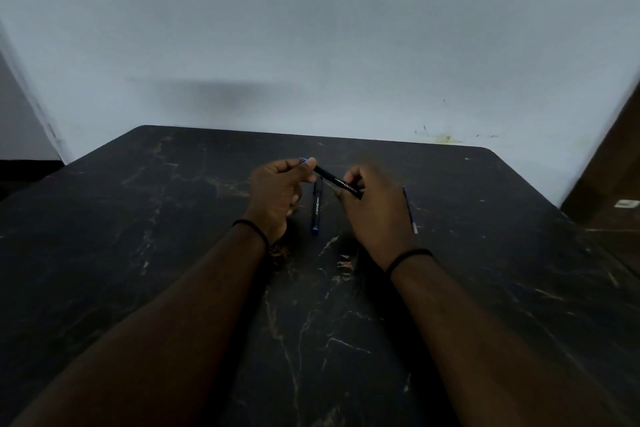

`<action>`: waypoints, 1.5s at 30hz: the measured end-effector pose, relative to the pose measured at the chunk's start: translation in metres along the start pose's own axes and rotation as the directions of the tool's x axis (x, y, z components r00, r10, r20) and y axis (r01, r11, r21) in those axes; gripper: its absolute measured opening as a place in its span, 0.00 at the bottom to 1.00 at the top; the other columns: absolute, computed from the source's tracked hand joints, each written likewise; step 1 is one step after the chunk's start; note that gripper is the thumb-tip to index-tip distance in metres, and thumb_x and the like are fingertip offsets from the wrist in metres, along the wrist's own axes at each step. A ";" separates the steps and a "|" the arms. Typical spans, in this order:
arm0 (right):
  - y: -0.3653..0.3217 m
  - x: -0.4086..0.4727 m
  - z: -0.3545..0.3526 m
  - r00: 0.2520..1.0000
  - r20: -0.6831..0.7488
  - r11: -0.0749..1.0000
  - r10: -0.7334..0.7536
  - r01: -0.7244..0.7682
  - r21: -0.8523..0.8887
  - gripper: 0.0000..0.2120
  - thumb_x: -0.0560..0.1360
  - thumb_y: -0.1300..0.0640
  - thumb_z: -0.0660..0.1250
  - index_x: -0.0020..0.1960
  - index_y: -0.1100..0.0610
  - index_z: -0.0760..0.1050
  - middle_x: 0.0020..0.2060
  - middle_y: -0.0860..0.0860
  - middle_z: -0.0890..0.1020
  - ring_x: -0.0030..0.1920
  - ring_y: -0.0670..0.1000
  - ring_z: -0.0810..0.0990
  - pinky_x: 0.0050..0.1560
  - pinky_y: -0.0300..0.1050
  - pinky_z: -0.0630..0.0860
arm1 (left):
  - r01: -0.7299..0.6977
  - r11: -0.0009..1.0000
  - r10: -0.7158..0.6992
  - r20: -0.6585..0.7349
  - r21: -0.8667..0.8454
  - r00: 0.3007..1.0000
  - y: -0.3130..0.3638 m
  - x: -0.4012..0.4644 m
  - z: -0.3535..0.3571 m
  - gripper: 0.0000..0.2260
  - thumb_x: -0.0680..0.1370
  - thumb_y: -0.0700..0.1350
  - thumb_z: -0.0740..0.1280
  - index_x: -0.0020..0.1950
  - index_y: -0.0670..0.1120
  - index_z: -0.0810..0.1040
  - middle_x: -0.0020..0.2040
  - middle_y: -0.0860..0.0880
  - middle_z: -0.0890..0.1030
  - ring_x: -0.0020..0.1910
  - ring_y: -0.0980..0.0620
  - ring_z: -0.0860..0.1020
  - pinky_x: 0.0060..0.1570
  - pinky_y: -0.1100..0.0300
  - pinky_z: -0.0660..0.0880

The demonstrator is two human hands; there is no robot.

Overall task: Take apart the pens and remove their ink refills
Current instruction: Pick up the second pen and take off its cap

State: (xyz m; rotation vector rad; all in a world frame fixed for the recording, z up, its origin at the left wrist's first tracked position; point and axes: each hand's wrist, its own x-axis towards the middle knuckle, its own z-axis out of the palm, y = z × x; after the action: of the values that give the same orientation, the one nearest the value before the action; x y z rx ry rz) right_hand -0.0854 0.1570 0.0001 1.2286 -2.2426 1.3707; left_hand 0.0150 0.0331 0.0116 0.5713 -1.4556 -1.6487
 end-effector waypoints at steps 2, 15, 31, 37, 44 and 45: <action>-0.001 0.001 -0.001 0.999 0.037 0.999 -0.030 0.031 -0.033 0.06 0.77 0.50 0.68 0.43 0.49 0.77 0.35 0.45 0.78 0.38 0.46 0.77 0.39 0.45 0.74 | -0.004 1.000 0.004 -0.001 -0.005 1.000 0.000 0.000 -0.001 0.05 0.77 0.43 0.71 0.44 0.42 0.80 0.36 0.48 0.82 0.19 0.57 0.63 0.18 0.68 0.57; 0.000 0.001 0.003 0.999 0.043 1.000 -0.022 0.022 0.000 0.06 0.75 0.51 0.69 0.41 0.49 0.74 0.35 0.45 0.78 0.38 0.46 0.77 0.39 0.47 0.75 | -0.003 1.000 0.003 -0.015 -0.021 1.000 -0.003 0.004 -0.003 0.06 0.76 0.44 0.72 0.44 0.41 0.80 0.37 0.47 0.82 0.19 0.57 0.63 0.18 0.69 0.57; -0.007 -0.002 0.001 0.992 0.071 0.993 -0.106 0.102 0.062 0.06 0.76 0.46 0.64 0.46 0.47 0.76 0.36 0.45 0.80 0.38 0.45 0.78 0.42 0.50 0.78 | 0.039 0.995 -0.038 0.012 -0.089 0.999 0.006 0.000 -0.001 0.07 0.75 0.46 0.73 0.43 0.43 0.81 0.37 0.50 0.83 0.22 0.57 0.65 0.19 0.66 0.59; -0.009 0.000 -0.003 0.990 0.113 0.994 -0.087 0.079 0.069 0.10 0.77 0.48 0.64 0.40 0.51 0.76 0.32 0.48 0.79 0.34 0.46 0.77 0.38 0.48 0.76 | 0.063 0.988 -0.051 0.088 -0.139 0.995 0.004 0.004 -0.005 0.05 0.76 0.42 0.71 0.43 0.42 0.83 0.39 0.45 0.82 0.24 0.56 0.63 0.20 0.65 0.59; -0.023 -0.002 -0.006 0.972 0.225 0.963 0.075 -0.129 0.237 0.14 0.79 0.55 0.67 0.35 0.55 0.79 0.24 0.45 0.74 0.25 0.40 0.69 0.28 0.32 0.65 | 0.030 0.994 -0.016 0.132 -0.104 0.991 0.003 0.007 -0.010 0.08 0.78 0.40 0.67 0.42 0.43 0.85 0.38 0.43 0.72 0.25 0.57 0.62 0.21 0.66 0.58; -0.025 -0.002 -0.007 0.970 0.230 0.957 0.081 -0.140 0.253 0.14 0.79 0.56 0.67 0.35 0.55 0.79 0.25 0.46 0.75 0.25 0.41 0.69 0.28 0.33 0.64 | 0.021 0.994 -0.006 0.135 -0.110 0.991 0.004 0.007 -0.010 0.09 0.79 0.40 0.67 0.41 0.44 0.85 0.38 0.43 0.72 0.24 0.57 0.62 0.21 0.66 0.58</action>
State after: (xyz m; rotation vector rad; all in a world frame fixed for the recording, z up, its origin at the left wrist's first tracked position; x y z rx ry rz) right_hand -0.0670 0.1582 0.0180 1.4191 -2.3614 1.7050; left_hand 0.0196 0.0217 0.0145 0.4158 -1.4471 -1.7962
